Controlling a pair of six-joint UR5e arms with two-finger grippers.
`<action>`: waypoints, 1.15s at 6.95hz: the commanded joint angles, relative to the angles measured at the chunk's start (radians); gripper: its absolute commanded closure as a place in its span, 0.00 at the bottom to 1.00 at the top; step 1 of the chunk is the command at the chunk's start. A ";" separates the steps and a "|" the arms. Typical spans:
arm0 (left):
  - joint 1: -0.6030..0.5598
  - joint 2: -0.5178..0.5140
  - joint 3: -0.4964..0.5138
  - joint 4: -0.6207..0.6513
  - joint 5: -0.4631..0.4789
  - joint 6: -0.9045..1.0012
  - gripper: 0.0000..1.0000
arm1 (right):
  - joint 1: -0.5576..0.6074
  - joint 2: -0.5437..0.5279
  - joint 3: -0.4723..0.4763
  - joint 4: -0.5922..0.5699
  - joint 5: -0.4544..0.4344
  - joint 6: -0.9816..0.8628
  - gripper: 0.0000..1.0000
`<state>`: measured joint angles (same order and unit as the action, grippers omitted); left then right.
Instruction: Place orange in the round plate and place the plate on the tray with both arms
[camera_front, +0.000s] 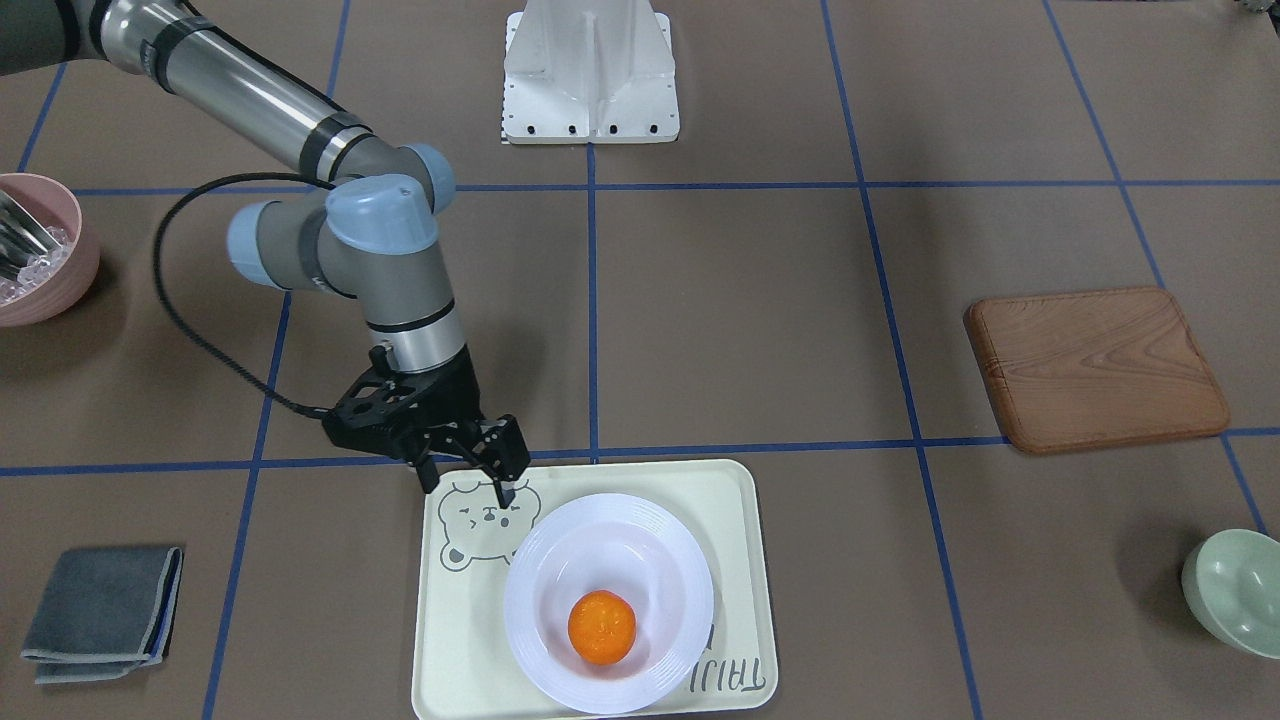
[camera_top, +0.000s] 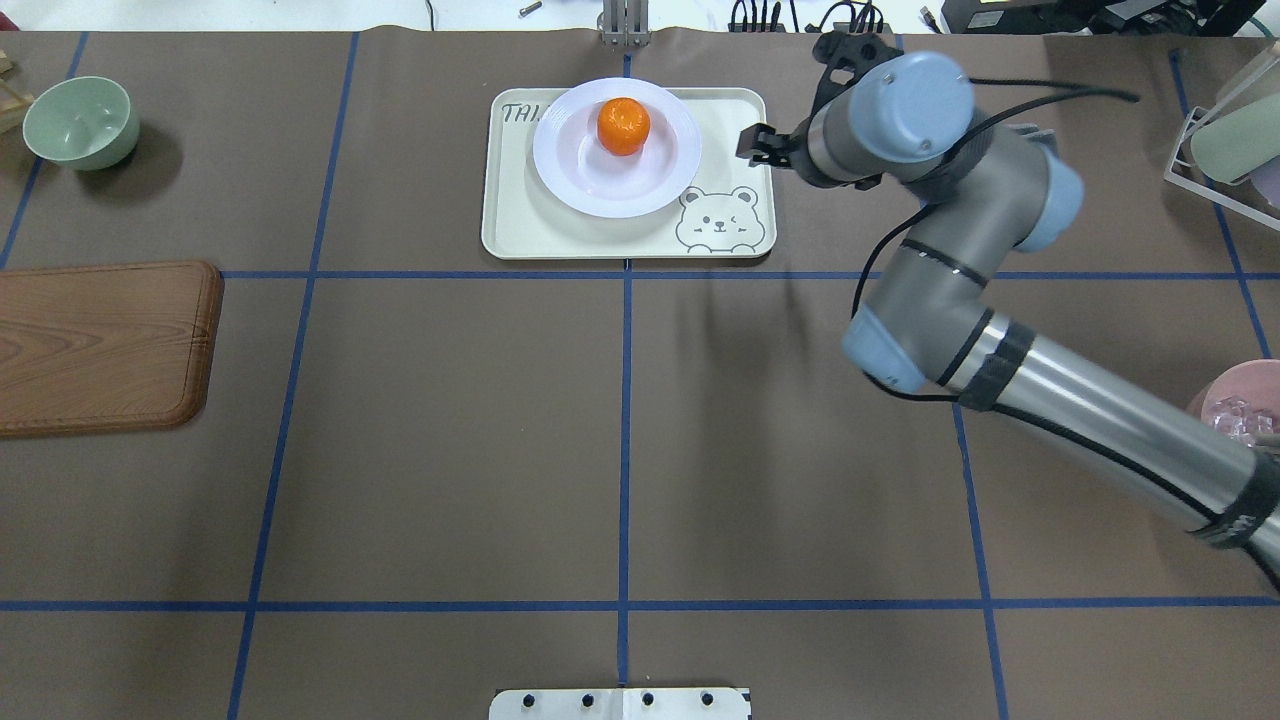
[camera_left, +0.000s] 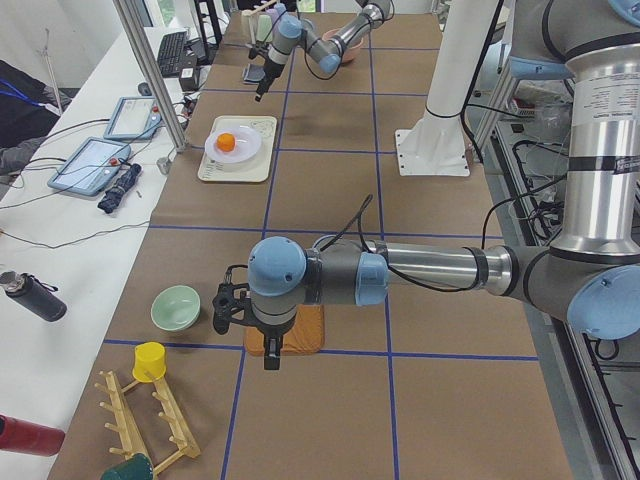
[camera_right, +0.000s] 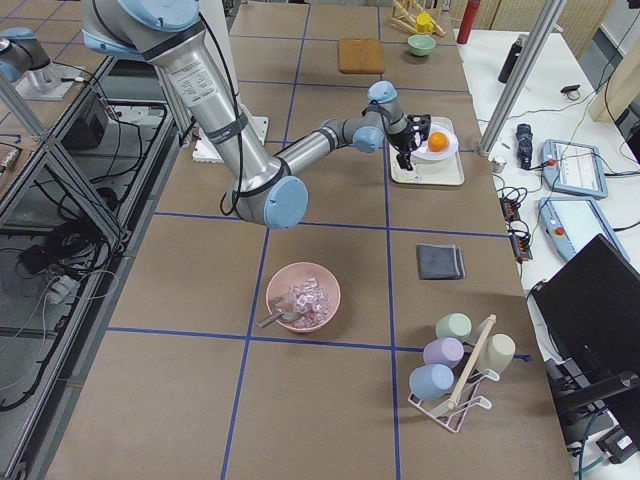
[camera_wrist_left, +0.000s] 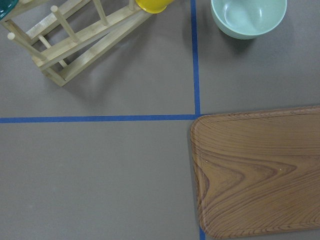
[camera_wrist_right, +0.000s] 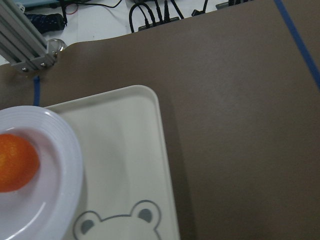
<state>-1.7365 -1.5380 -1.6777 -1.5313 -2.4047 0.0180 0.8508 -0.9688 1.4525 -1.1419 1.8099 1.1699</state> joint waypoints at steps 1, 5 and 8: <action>0.012 -0.002 -0.013 -0.004 0.009 -0.029 0.02 | 0.287 -0.191 0.084 -0.030 0.359 -0.442 0.00; 0.069 0.015 -0.045 -0.001 0.099 0.110 0.02 | 0.646 -0.367 0.089 -0.320 0.513 -1.148 0.00; 0.069 0.122 -0.123 0.002 0.090 0.118 0.02 | 0.761 -0.651 0.127 -0.348 0.499 -1.282 0.00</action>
<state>-1.6684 -1.4460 -1.7798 -1.5296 -2.3152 0.1317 1.5748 -1.4858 1.5520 -1.4845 2.3193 -0.0823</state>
